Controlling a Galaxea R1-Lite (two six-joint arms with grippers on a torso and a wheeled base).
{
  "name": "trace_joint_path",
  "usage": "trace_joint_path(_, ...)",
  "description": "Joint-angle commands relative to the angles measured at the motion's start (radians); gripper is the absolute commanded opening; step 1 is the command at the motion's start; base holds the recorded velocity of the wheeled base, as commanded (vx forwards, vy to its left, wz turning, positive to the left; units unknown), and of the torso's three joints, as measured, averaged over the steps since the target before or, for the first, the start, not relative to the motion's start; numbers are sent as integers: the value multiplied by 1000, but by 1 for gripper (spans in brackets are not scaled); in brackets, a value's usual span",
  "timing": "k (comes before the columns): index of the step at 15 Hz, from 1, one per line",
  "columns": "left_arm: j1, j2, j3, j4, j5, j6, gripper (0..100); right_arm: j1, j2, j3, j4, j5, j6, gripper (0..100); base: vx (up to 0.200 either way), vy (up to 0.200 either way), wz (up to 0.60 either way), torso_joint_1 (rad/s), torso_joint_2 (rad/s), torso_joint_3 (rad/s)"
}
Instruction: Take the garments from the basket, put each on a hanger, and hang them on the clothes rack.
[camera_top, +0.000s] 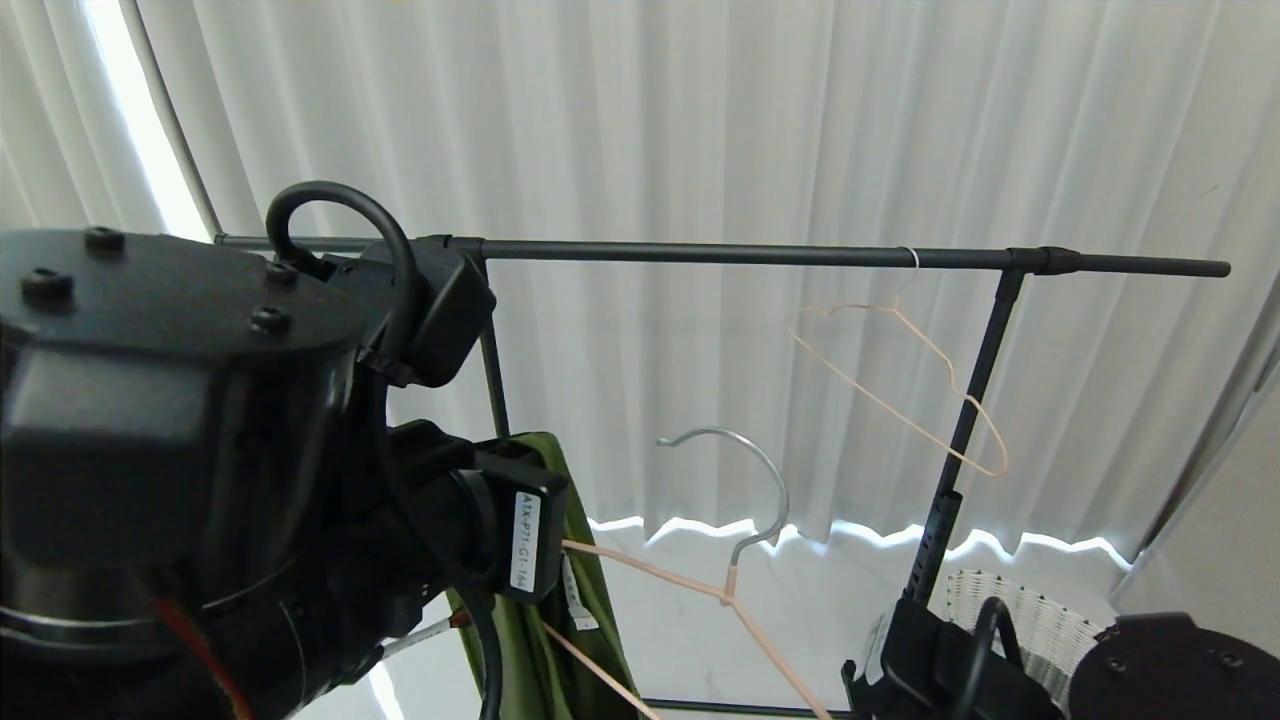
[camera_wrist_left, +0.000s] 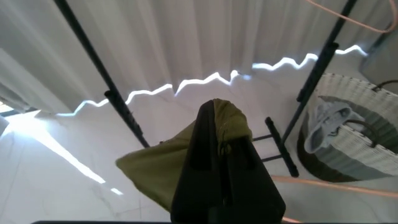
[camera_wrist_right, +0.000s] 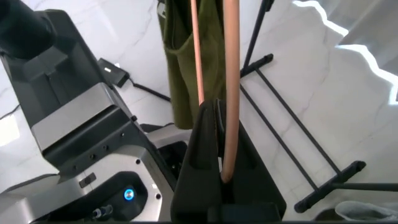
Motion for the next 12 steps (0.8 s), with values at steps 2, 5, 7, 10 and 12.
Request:
trace_joint_path(2,-60,1,0,0,0,-6,0,-4,93,-31,-19,0,25,0,0,0,0,0,0,0)
trace_joint_path(5,-101,8,-9,0,0,-39,0,10,150,-87,-19,0,50,0,0,0,0,0,0,0)
trace_joint_path(7,-120,12,-14,0,0,-40,0,27,182,-125,-19,0,80,0,0,0,0,0,0,0)
trace_joint_path(10,-140,35,-38,0,2,-66,0,52,222,-179,-19,0,116,0,0,0,0,0,0,0)
trace_joint_path(12,-157,51,-52,0,3,-78,0,55,235,-197,-19,-1,128,0,0,0,0,0,0,0)
